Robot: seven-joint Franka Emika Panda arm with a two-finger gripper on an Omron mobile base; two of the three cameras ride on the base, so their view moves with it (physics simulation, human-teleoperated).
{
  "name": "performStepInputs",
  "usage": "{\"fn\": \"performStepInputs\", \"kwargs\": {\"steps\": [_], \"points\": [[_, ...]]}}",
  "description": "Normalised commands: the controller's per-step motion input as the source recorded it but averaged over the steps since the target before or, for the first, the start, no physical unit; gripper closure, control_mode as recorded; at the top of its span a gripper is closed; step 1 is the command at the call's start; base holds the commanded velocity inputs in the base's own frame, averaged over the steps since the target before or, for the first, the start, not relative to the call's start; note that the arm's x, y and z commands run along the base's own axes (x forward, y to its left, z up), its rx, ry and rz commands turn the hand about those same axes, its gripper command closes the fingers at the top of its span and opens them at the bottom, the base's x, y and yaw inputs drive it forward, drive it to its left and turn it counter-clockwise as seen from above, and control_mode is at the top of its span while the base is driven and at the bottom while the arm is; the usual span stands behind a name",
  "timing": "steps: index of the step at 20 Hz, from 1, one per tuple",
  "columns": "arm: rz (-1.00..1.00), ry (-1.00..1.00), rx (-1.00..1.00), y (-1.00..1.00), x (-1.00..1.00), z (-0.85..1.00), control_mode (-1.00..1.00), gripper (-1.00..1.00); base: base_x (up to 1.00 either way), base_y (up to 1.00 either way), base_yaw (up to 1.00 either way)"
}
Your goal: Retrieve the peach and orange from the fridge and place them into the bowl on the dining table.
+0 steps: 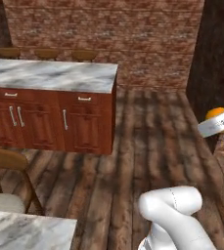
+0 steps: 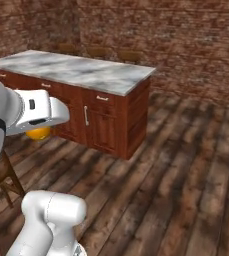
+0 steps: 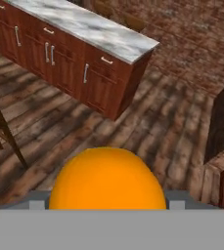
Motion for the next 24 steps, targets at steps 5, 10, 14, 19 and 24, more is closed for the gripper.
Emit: {"fn": "performStepInputs", "kwargs": {"steps": [5, 10, 14, 19, 24], "points": [[0.00, 0.00, 0.00, 0.00, 0.00, 0.00, 1.00, 1.00, 1.00, -0.07, 0.51], [0.00, 0.00, 0.00, 0.00, 0.00, 0.00, 1.00, 1.00, 1.00, -0.09, 0.57], [0.00, 0.00, 0.00, 0.00, 0.00, 0.00, 1.00, 1.00, 1.00, -0.09, 0.65], [0.00, 0.00, 0.00, 0.00, 0.00, 0.00, 1.00, 1.00, 1.00, -0.10, 0.70], [0.00, 0.00, 0.00, 0.00, 0.00, 0.00, 1.00, 1.00, 1.00, -0.11, 0.70]]}}
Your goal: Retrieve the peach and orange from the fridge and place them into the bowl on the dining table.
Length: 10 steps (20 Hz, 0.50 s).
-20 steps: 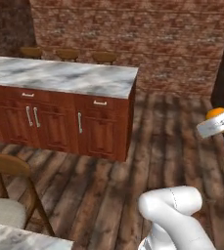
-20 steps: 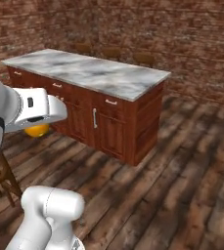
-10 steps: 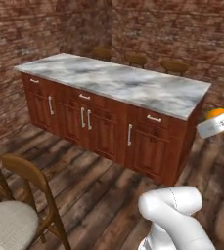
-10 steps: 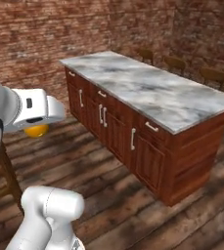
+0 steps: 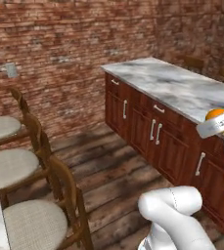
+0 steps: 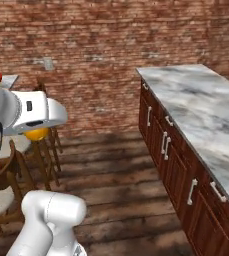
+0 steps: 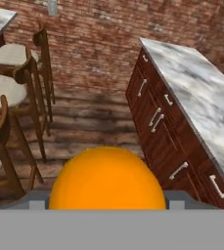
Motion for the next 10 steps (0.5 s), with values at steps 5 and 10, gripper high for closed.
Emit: {"fn": "performStepInputs", "kwargs": {"steps": [5, 10], "points": [[0.00, 0.00, 0.00, 0.00, 0.00, 0.00, 1.00, 1.00, 1.00, -0.19, 0.61], [0.00, 0.00, 0.00, 0.00, 0.00, 0.00, 1.00, 1.00, 1.00, -0.28, 0.50]]}}
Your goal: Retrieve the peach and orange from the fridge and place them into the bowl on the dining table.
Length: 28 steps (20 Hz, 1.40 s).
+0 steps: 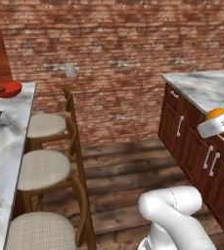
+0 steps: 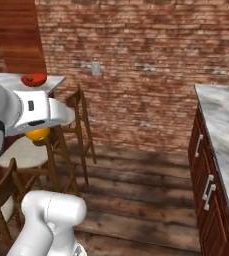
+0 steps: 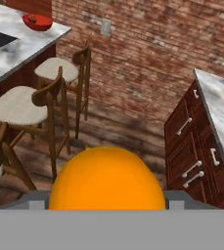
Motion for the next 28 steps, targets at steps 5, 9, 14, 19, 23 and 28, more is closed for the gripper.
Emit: {"fn": "performStepInputs", "kwargs": {"steps": [5, 9, 14, 19, 23, 28], "points": [[0.00, 0.00, 0.00, 0.00, 0.00, 0.00, 1.00, 1.00, 1.00, -0.29, 0.46], [0.00, 0.00, 0.00, 0.00, 0.00, 0.00, 1.00, 1.00, 1.00, -0.25, 0.47], [0.00, 0.00, 0.00, 0.00, 0.00, 0.00, 1.00, 1.00, 1.00, -0.28, 0.49], [0.00, 0.00, 0.00, 0.00, 0.00, 0.00, 1.00, 1.00, 1.00, -0.35, 0.47], [0.00, 0.00, 0.00, 0.00, 0.00, 0.00, 1.00, 1.00, 1.00, -0.49, 0.40], [0.00, 0.00, 0.00, 0.00, 0.00, 0.00, 1.00, 1.00, 1.00, -0.55, 0.39]]}}
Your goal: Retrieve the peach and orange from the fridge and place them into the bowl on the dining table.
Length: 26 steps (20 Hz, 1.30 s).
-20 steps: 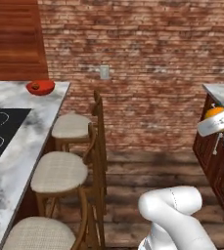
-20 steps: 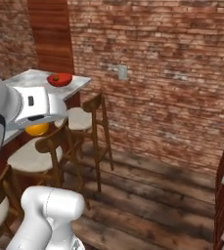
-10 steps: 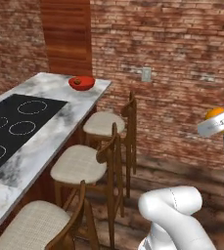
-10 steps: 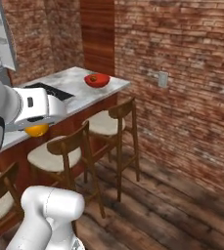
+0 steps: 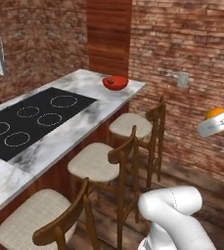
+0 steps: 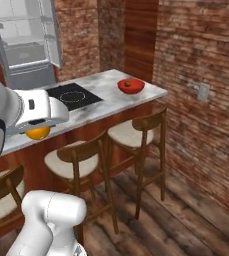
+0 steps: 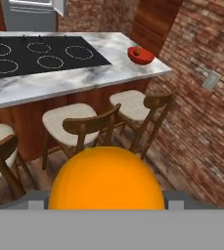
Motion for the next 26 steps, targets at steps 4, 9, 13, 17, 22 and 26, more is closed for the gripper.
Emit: {"fn": "performStepInputs", "kwargs": {"steps": [4, 9, 13, 17, 22, 26], "points": [[0.00, 0.00, 0.00, 0.00, 0.00, 0.00, 1.00, 1.00, 1.00, -0.64, 0.40], [0.00, 0.00, 0.00, 0.00, 0.00, 0.00, 1.00, 1.00, 1.00, -0.70, 0.43], [0.00, 0.00, 0.00, 0.00, 0.00, 0.00, 1.00, 1.00, 1.00, -0.82, 0.41], [0.00, 0.00, 0.00, 0.00, 0.00, 0.00, 1.00, 1.00, 1.00, -0.92, 0.39], [0.00, 0.00, 0.00, 0.00, 0.00, 0.00, 1.00, 1.00, 0.32, -1.00, 0.34], [0.00, 0.00, 0.00, 0.00, 0.00, 0.00, 1.00, 1.00, -0.37, -0.86, 0.28]]}}
